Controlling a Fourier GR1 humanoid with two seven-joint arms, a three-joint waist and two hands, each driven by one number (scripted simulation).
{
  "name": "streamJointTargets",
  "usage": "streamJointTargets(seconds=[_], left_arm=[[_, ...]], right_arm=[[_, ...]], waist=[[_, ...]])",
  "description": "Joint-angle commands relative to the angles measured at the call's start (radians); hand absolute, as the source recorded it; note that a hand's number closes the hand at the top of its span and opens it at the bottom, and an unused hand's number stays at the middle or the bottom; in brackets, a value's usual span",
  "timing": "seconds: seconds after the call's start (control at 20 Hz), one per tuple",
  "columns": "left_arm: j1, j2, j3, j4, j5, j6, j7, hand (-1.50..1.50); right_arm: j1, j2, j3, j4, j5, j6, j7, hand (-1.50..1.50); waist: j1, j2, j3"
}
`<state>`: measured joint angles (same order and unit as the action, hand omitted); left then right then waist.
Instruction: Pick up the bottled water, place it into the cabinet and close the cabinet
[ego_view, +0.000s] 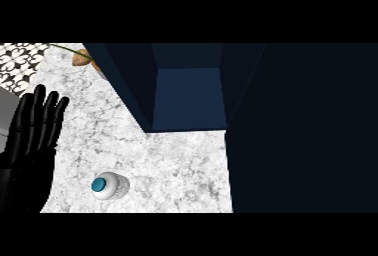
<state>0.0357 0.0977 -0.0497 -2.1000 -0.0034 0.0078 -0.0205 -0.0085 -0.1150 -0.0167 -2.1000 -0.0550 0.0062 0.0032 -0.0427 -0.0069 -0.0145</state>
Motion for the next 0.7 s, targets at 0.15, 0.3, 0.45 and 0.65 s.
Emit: streamJointTargets(seconds=[0.15, 0.3, 0.45, 0.65], left_arm=[[0.069, 0.080, 0.003, -0.034, 0.231, -0.240, -0.060, -1.50], [0.102, 0.123, -0.027, 0.040, 0.351, -0.309, 0.101, -1.50], [0.216, 0.184, 0.021, -0.057, 0.471, -0.376, 0.138, -1.50], [0.289, 0.217, 0.082, -0.139, 0.550, -0.411, 0.160, -1.50]], right_arm=[[0.096, -0.017, -0.022, -0.149, -0.073, 0.046, 0.025, -1.50], [0.166, 0.025, 0.085, -0.062, -0.122, 0.082, 0.112, -1.50], [0.250, 0.008, 0.089, -0.145, -0.144, 0.093, 0.157, -1.50], [0.377, -0.002, 0.083, -0.318, -0.206, 0.105, 0.221, -1.50]], waist=[[0.033, 0.001, 0.013], [0.027, 0.009, 0.013], [0.047, -0.001, 0.014], [0.042, 0.002, 0.014]])
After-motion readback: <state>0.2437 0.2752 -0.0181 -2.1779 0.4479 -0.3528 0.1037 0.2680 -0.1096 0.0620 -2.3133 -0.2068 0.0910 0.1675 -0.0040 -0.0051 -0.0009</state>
